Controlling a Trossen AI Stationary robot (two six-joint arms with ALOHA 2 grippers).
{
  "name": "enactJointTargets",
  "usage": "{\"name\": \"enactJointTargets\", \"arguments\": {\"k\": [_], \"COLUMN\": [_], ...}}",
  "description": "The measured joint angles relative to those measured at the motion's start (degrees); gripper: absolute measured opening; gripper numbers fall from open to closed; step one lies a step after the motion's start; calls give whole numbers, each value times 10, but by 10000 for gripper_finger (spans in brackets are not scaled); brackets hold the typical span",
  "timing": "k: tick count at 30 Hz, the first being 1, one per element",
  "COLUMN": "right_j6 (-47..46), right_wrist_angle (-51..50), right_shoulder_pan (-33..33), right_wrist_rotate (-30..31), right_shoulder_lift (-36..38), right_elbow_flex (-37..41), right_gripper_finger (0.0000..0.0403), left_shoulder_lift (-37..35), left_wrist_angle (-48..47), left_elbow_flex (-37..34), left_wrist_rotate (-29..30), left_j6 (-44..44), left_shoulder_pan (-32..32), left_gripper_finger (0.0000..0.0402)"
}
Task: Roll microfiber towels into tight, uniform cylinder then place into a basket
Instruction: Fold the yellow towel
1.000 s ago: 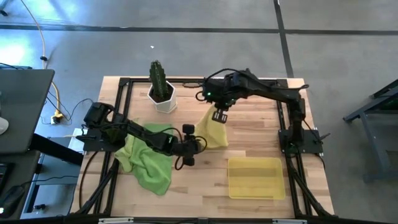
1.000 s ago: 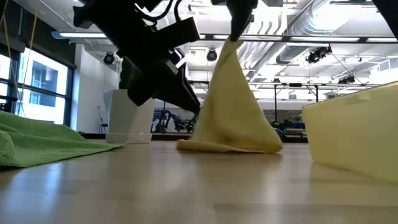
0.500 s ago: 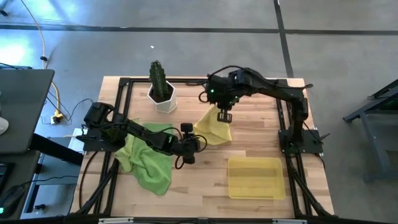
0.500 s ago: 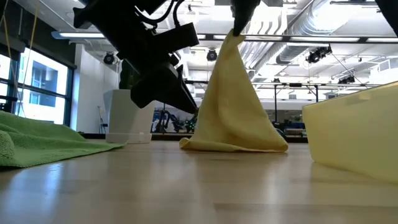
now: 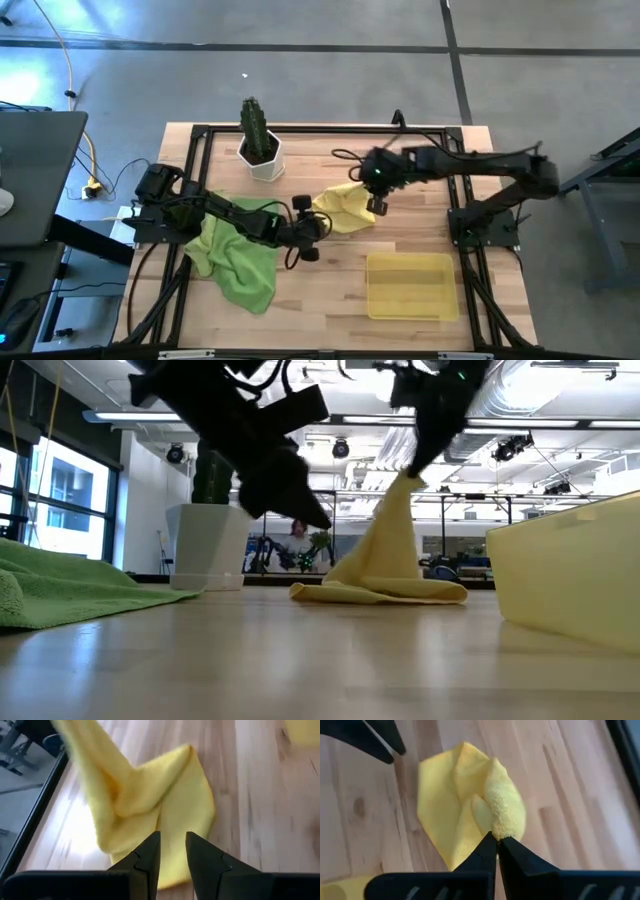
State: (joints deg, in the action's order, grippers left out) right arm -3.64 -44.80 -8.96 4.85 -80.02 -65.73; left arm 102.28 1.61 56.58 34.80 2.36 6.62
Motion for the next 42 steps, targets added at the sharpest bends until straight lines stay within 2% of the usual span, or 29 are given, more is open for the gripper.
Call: {"name": "enactJointTargets", "arguments": {"k": [3, 6, 10, 14, 19, 29, 35, 42], "right_j6": [-47, -96, -142, -139, -115, -103, -103, -103], "right_wrist_angle": [81, 131, 185, 193, 198, 205, 209, 212], "right_shoulder_pan": [2, 8, 13, 13, 13, 13, 13, 13], "right_wrist_rotate": [-3, -38, -51, -51, -50, -49, -49, -49], "right_shoulder_lift": [41, 65, 83, 85, 85, 85, 85, 85], "right_elbow_flex": [93, 157, 195, 198, 197, 197, 197, 197], "right_gripper_finger": [0, 0, 0, 0, 0, 0, 1, 1], "left_shoulder_lift": [0, 3, 28, 71, 119, 135, 135, 135], "left_wrist_angle": [26, 48, 81, 110, 125, 125, 116, 118], "left_elbow_flex": [0, 0, 0, 0, 8, 18, 18, 18], "left_wrist_rotate": [-30, -84, -145, -171, -161, -59, -71, -73], "left_j6": [-5, -3, 10, 60, 117, 195, 203, 203], "left_shoulder_pan": [-19, -43, -73, -93, -98, -87, -94, -100], "left_gripper_finger": [83, 83, 83, 83, 83, 114, 136, 133]}}
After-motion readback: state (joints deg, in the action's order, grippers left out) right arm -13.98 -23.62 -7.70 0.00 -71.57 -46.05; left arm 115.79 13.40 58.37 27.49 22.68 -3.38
